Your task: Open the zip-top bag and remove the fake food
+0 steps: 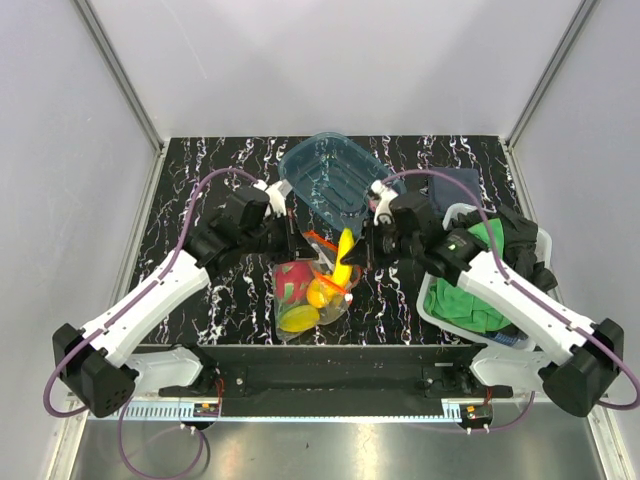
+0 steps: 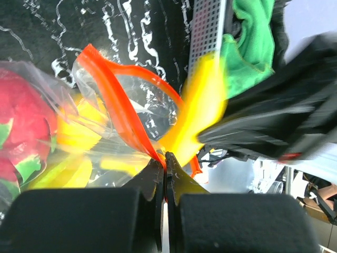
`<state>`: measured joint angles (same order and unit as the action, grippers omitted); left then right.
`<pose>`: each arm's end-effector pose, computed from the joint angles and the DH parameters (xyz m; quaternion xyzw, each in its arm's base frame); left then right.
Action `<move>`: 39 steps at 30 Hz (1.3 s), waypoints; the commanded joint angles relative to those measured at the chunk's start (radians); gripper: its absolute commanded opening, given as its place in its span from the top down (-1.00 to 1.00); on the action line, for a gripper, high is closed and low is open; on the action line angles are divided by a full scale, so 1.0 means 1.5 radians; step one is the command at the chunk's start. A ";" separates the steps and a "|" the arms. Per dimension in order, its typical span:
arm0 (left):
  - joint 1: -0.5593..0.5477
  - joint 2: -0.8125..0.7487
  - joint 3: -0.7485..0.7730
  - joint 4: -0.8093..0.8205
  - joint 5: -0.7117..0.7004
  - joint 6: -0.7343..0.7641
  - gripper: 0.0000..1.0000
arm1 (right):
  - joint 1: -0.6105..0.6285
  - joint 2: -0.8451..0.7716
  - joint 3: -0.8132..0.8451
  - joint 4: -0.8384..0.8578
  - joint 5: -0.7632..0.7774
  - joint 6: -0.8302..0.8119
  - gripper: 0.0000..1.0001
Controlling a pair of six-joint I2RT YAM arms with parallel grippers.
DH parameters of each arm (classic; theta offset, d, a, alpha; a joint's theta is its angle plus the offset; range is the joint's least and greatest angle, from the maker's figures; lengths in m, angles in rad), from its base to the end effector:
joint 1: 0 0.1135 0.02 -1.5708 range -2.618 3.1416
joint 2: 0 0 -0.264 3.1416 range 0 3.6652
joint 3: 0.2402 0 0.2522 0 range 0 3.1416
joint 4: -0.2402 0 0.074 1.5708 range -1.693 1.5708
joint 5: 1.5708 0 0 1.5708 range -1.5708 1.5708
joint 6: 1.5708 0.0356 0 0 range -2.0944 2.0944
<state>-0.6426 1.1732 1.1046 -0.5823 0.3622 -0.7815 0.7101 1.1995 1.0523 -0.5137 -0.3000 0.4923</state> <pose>0.1939 -0.1609 0.3350 0.0186 0.8848 -0.4075 0.2251 0.1907 0.1779 0.3166 -0.1618 0.8758 0.3565 0.2824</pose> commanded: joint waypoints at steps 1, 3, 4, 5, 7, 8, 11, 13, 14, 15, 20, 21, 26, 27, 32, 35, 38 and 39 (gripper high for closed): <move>0.011 -0.019 -0.011 0.003 -0.012 0.025 1.00 | -0.012 -0.018 0.095 -0.042 0.091 -0.051 1.00; 0.018 -0.018 -0.011 -0.005 -0.011 0.034 1.00 | -0.022 -0.008 0.143 -0.074 0.122 -0.057 1.00; 0.020 -0.018 -0.010 -0.010 -0.011 0.038 1.00 | -0.034 0.000 0.159 -0.081 0.130 -0.067 1.00; 0.021 -0.017 -0.008 -0.015 -0.012 0.042 1.00 | -0.043 0.004 0.191 -0.086 0.142 -0.072 1.00; 0.026 -0.014 -0.007 -0.026 -0.012 0.057 1.00 | -0.073 0.020 0.222 -0.098 0.146 -0.085 1.00; 0.029 -0.012 -0.007 -0.030 -0.012 0.066 1.00 | -0.087 0.027 0.252 -0.100 0.153 -0.088 1.00; 0.035 -0.003 -0.006 -0.048 -0.011 0.084 1.00 | -0.140 0.061 0.301 -0.100 0.161 -0.092 1.00; 0.041 0.006 -0.002 -0.060 -0.002 0.102 1.00 | -0.160 0.102 0.317 -0.081 0.169 -0.099 1.00; 0.042 0.011 0.000 -0.061 0.012 0.113 1.00 | -0.172 0.119 0.333 -0.074 0.175 -0.101 1.00; 0.042 0.015 0.003 -0.065 0.018 0.118 1.00 | -0.177 0.158 0.344 -0.059 0.181 -0.103 1.00; 0.042 0.060 0.053 -0.108 0.037 0.182 1.00 | -0.189 0.282 0.394 0.031 0.208 -0.073 1.00; 0.042 0.067 0.060 -0.126 0.037 0.192 1.00 | -0.192 0.334 0.409 0.048 0.202 -0.066 1.00; 0.042 0.074 0.065 -0.149 0.052 0.224 1.00 | -0.206 0.493 0.529 0.080 0.137 -0.008 1.00; 0.042 0.072 0.063 -0.149 0.053 0.227 1.00 | -0.208 0.540 0.543 0.100 0.125 -0.002 1.00; 0.042 0.078 0.062 -0.159 0.061 0.244 1.00 | -0.210 0.656 0.600 0.193 0.032 0.030 1.00; 0.042 0.087 0.066 -0.163 0.068 0.249 1.00 | -0.212 0.725 0.654 0.226 0.002 0.051 0.93; 0.042 0.085 0.065 -0.165 0.068 0.250 1.00 | -0.217 0.786 0.716 0.225 -0.018 0.076 0.31; 0.042 0.084 0.066 -0.165 0.068 0.250 1.00 | -0.220 0.814 0.733 0.216 -0.028 0.084 0.07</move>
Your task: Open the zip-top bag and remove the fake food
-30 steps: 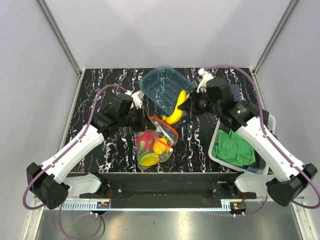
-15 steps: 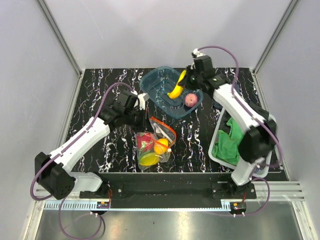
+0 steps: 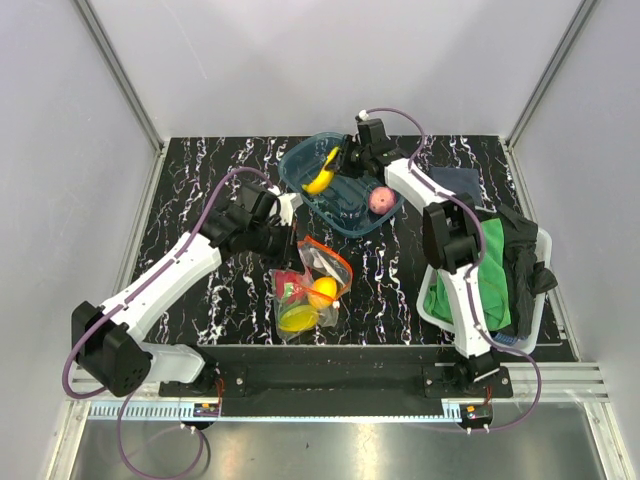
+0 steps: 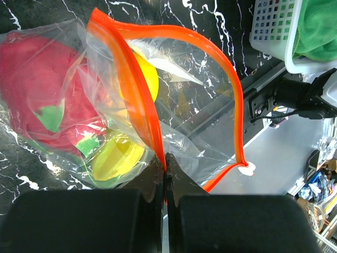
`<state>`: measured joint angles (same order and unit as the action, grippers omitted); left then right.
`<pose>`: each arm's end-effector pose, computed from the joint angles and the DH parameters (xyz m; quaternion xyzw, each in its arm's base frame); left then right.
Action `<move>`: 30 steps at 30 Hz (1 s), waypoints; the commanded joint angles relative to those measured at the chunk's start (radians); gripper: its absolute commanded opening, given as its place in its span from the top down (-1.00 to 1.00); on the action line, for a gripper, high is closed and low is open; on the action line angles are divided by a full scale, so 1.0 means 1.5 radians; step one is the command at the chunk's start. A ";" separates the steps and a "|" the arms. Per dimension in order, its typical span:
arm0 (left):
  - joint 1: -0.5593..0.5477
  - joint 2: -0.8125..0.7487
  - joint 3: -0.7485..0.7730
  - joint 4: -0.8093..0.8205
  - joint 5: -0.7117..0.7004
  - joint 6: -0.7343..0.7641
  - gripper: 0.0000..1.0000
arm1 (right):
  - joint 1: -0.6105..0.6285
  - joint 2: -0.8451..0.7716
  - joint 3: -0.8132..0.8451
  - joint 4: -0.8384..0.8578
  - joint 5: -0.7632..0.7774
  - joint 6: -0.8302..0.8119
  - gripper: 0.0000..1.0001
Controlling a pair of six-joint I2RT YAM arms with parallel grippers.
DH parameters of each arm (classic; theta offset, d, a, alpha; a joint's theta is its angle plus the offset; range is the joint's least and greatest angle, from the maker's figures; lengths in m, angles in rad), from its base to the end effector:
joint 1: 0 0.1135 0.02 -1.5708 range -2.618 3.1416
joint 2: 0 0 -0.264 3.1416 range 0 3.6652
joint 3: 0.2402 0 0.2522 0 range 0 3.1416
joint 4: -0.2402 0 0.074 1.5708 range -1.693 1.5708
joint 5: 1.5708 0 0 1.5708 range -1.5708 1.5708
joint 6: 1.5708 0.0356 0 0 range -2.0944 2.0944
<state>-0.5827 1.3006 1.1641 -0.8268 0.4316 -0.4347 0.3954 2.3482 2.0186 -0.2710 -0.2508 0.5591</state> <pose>0.2098 -0.1561 0.3067 0.1328 0.9248 -0.3208 0.1557 0.5004 0.2184 0.2178 0.0136 0.8795 0.3108 0.3601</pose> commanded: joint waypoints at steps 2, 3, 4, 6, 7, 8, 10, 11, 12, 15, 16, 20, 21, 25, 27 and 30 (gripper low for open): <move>0.002 -0.004 0.028 -0.002 0.020 0.018 1.00 | -0.015 0.076 0.148 0.002 -0.096 0.066 -0.31; 0.002 -0.005 0.029 -0.002 0.019 0.016 1.00 | -0.016 0.094 0.170 -0.029 -0.102 0.070 -0.50; 0.002 -0.005 0.032 -0.001 0.018 0.015 1.00 | -0.016 0.100 0.207 -0.063 -0.102 0.068 -0.61; 0.002 -0.007 0.034 0.002 0.014 0.009 1.00 | -0.018 0.096 0.231 -0.166 -0.106 0.059 -0.70; 0.002 -0.008 0.035 0.003 0.015 0.006 1.00 | -0.018 0.084 0.219 -0.187 -0.114 0.055 -0.71; 0.002 -0.009 0.035 0.009 0.016 -0.001 1.00 | -0.018 0.047 0.200 -0.213 -0.121 0.053 -0.71; 0.002 -0.013 0.033 0.021 0.015 -0.013 1.00 | -0.017 -0.007 0.104 -0.222 -0.139 0.045 -0.73; 0.002 -0.017 0.031 0.027 0.016 -0.018 1.00 | -0.017 -0.071 0.064 -0.221 -0.143 0.040 -0.72; 0.002 -0.019 0.028 0.033 0.019 -0.023 1.00 | -0.016 -0.105 -0.019 -0.219 -0.146 0.030 -0.72; 0.002 -0.025 0.022 0.052 0.019 -0.039 1.00 | -0.013 -0.237 -0.178 -0.220 -0.155 0.003 -0.72; 0.002 -0.026 0.017 0.064 0.022 -0.049 1.00 | -0.011 -0.298 -0.214 -0.221 -0.158 -0.008 -0.71; 0.001 -0.027 0.013 0.095 0.043 -0.070 1.00 | 0.020 -0.441 -0.387 -0.228 -0.150 -0.063 -0.55; 0.001 -0.027 0.014 0.105 0.049 -0.077 1.00 | 0.029 -0.467 -0.405 -0.230 -0.146 -0.071 -0.51; 0.000 -0.030 0.022 0.116 0.059 -0.095 1.00 | 0.108 -0.565 -0.467 -0.238 -0.131 -0.080 -0.18; -0.002 -0.031 0.025 0.124 0.063 -0.107 1.00 | 0.139 -0.575 -0.486 -0.236 -0.132 -0.077 -0.06; -0.008 -0.028 0.032 0.132 0.062 -0.118 1.00 | 0.185 -0.578 -0.509 -0.219 -0.134 -0.063 0.10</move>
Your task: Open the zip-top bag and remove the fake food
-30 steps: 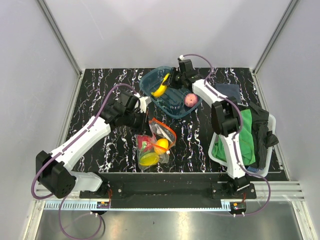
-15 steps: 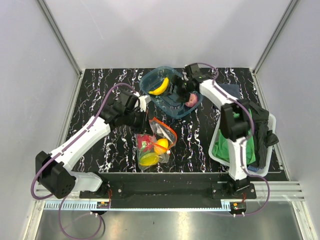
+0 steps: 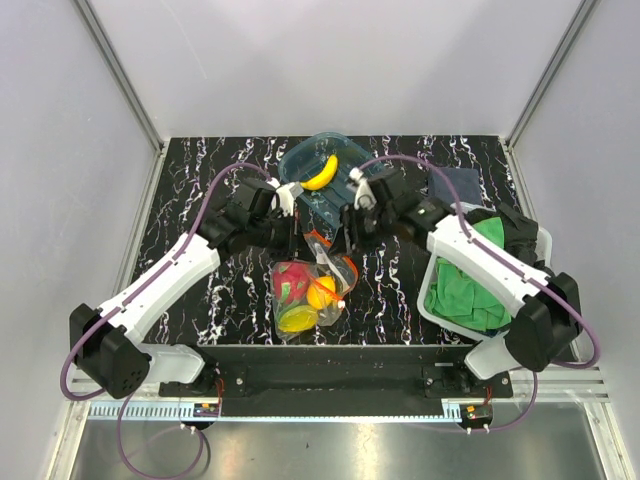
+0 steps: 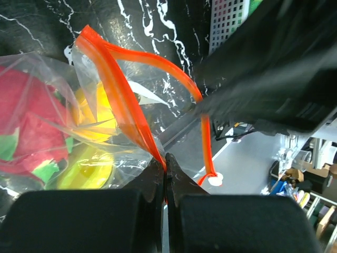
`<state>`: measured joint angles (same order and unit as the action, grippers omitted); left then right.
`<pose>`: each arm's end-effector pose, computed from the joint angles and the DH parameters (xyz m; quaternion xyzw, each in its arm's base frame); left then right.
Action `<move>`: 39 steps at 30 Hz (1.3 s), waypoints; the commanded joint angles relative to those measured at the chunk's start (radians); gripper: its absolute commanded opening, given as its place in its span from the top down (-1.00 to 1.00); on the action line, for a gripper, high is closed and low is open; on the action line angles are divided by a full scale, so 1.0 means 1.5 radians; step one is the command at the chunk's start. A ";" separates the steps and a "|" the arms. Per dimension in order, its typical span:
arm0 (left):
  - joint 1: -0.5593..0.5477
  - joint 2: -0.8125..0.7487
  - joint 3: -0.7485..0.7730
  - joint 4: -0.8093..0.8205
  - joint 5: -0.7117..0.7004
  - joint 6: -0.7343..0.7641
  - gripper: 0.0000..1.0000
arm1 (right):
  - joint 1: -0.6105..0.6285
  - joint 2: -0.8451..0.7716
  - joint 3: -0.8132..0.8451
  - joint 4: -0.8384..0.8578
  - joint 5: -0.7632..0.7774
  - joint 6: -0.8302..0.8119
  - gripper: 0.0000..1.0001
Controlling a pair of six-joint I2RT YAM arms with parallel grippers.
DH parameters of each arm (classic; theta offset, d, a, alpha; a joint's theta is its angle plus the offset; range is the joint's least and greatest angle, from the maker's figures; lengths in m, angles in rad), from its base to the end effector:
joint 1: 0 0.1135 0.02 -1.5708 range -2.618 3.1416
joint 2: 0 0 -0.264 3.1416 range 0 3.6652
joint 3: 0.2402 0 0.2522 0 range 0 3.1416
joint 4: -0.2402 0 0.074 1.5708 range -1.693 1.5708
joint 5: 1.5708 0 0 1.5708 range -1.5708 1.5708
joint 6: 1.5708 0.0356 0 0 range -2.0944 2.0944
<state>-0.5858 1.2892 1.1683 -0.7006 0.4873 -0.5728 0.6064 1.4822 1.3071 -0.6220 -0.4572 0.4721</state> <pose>0.2148 -0.1625 0.3199 0.0942 0.9026 -0.3823 0.1743 0.2559 0.1966 0.3171 -0.1458 0.8942 0.3688 0.2076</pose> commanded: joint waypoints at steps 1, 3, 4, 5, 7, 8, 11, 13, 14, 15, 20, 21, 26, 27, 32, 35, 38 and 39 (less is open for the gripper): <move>-0.008 -0.019 0.031 0.050 0.023 -0.030 1.00 | 0.051 0.003 -0.044 0.038 0.000 0.012 0.12; -0.014 -0.015 0.033 0.056 0.023 -0.042 1.00 | 0.053 0.009 -0.066 0.062 -0.001 0.027 0.19; -0.022 -0.013 0.036 0.056 0.021 -0.047 1.00 | 0.054 0.013 -0.072 0.070 0.001 0.035 0.20; -0.025 -0.012 0.037 0.059 0.019 -0.050 1.00 | 0.054 0.016 -0.080 0.077 0.008 0.036 0.22; -0.035 -0.005 0.044 0.062 0.011 -0.063 1.00 | 0.053 0.030 -0.083 0.084 0.012 0.032 0.24; -0.039 -0.003 0.044 0.066 0.009 -0.066 1.00 | 0.053 0.035 -0.086 0.086 0.013 0.033 0.25; -0.056 0.010 0.052 0.077 -0.003 -0.080 1.00 | 0.053 0.060 -0.101 0.110 -0.012 0.046 0.27; -0.070 0.022 0.053 0.088 -0.008 -0.088 1.00 | 0.055 0.074 -0.114 0.140 -0.022 0.056 0.28; -0.073 0.025 0.051 0.091 -0.013 -0.090 1.00 | 0.055 0.079 -0.125 0.151 -0.028 0.060 0.28; -0.080 0.032 0.051 0.098 -0.018 -0.093 1.00 | 0.055 0.090 -0.131 0.167 -0.028 0.062 0.28; -0.089 0.048 0.039 0.111 -0.036 -0.101 1.00 | 0.055 0.112 -0.166 0.201 -0.019 0.070 0.28; -0.090 0.049 0.036 0.112 -0.040 -0.102 1.00 | 0.055 0.118 -0.171 0.213 -0.020 0.073 0.27; -0.091 0.052 0.020 0.119 -0.044 -0.104 1.00 | 0.055 0.140 -0.200 0.232 -0.015 0.091 0.21; -0.091 0.052 0.015 0.119 -0.043 -0.103 1.00 | 0.054 0.142 -0.201 0.229 -0.011 0.091 0.20; -0.092 0.051 0.003 0.123 -0.043 -0.103 1.00 | 0.054 0.139 -0.211 0.214 0.015 0.088 -0.03; -0.094 0.051 -0.003 0.126 -0.040 -0.104 1.00 | 0.055 0.143 -0.211 0.219 0.006 0.087 -0.25; -0.097 0.055 -0.006 0.130 -0.035 -0.103 1.00 | 0.055 0.155 -0.208 0.227 -0.013 0.086 -0.49; -0.097 0.056 -0.007 0.131 -0.034 -0.103 1.00 | 0.054 0.157 -0.209 0.233 -0.024 0.088 -0.54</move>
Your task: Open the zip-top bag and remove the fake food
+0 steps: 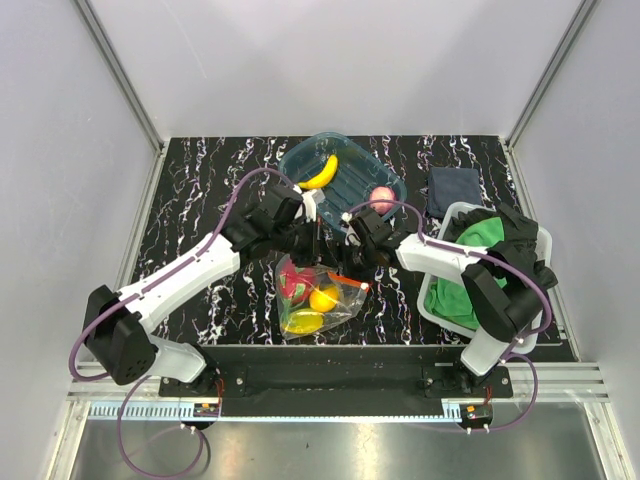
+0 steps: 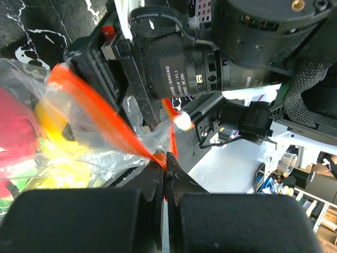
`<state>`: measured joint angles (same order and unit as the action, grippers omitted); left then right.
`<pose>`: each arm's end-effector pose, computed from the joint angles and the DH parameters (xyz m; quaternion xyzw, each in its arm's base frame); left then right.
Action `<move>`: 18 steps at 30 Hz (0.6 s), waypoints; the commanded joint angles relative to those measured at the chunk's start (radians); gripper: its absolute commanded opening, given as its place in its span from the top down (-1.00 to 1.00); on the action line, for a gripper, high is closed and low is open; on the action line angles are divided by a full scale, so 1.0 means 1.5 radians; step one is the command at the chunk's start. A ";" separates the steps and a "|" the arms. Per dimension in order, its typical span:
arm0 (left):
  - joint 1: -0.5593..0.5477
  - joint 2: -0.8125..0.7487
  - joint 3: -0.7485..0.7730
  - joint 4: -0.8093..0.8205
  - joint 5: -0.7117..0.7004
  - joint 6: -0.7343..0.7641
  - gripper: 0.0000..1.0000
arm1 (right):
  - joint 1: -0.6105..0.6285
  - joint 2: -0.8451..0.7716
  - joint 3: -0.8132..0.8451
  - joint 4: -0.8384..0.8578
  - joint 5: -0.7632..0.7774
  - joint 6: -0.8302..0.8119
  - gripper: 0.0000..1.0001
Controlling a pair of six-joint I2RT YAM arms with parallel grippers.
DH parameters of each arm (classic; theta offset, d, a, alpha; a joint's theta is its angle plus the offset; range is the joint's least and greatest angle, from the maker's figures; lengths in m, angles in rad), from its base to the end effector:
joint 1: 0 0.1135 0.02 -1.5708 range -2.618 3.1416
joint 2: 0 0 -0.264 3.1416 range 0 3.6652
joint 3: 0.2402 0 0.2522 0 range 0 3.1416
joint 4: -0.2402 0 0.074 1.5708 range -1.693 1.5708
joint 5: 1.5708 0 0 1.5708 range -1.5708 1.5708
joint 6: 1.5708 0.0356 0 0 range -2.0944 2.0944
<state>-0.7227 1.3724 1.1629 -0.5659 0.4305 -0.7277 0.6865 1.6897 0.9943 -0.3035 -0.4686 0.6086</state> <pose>0.2122 -0.2069 0.3056 0.0805 0.9009 -0.3983 0.1525 0.2490 0.2248 0.1758 -0.1018 0.9299 0.3431 0.0845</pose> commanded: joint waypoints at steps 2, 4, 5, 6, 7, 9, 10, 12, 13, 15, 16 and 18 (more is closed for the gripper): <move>-0.009 0.004 -0.003 0.044 0.007 -0.001 1.00 | 0.004 0.027 -0.001 0.026 -0.020 0.001 -0.68; -0.012 0.008 -0.002 0.046 0.008 0.000 1.00 | 0.006 0.034 -0.002 0.028 -0.025 0.001 -0.75; -0.014 0.010 -0.002 0.048 0.009 0.001 1.00 | 0.006 0.036 -0.006 0.031 -0.026 0.005 -0.77; -0.013 0.013 -0.004 0.049 0.011 0.001 1.00 | 0.007 0.040 -0.008 0.036 -0.033 0.007 -0.82; -0.014 0.015 -0.005 0.049 0.011 0.001 1.00 | 0.007 0.047 -0.010 0.045 -0.035 0.009 -0.83; -0.016 0.017 -0.005 0.052 0.013 0.001 1.00 | 0.008 0.056 -0.013 0.054 -0.038 0.014 -0.83; -0.016 0.018 -0.006 0.054 0.012 0.001 1.00 | 0.008 0.064 -0.015 0.057 -0.040 0.014 -0.83; -0.017 0.020 -0.009 0.055 0.015 0.002 1.00 | 0.009 0.069 -0.015 0.061 -0.040 0.015 -0.83; -0.018 0.019 -0.009 0.055 0.014 0.003 1.00 | 0.009 0.074 -0.015 0.062 -0.041 0.015 -0.82; -0.018 0.018 -0.012 0.056 0.014 0.005 1.00 | 0.009 0.078 -0.012 0.064 -0.046 0.016 -0.79; -0.018 0.017 -0.014 0.055 0.012 0.005 1.00 | 0.008 0.079 -0.012 0.064 -0.048 0.017 -0.75; -0.018 0.015 -0.021 0.055 0.011 0.007 1.00 | 0.008 0.078 -0.013 0.066 -0.051 0.017 -0.64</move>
<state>-0.7418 1.4117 1.1339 -0.5514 0.4297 -0.7273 0.6895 1.7870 0.9859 -0.2115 -0.5457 0.6331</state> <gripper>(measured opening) 0.012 0.864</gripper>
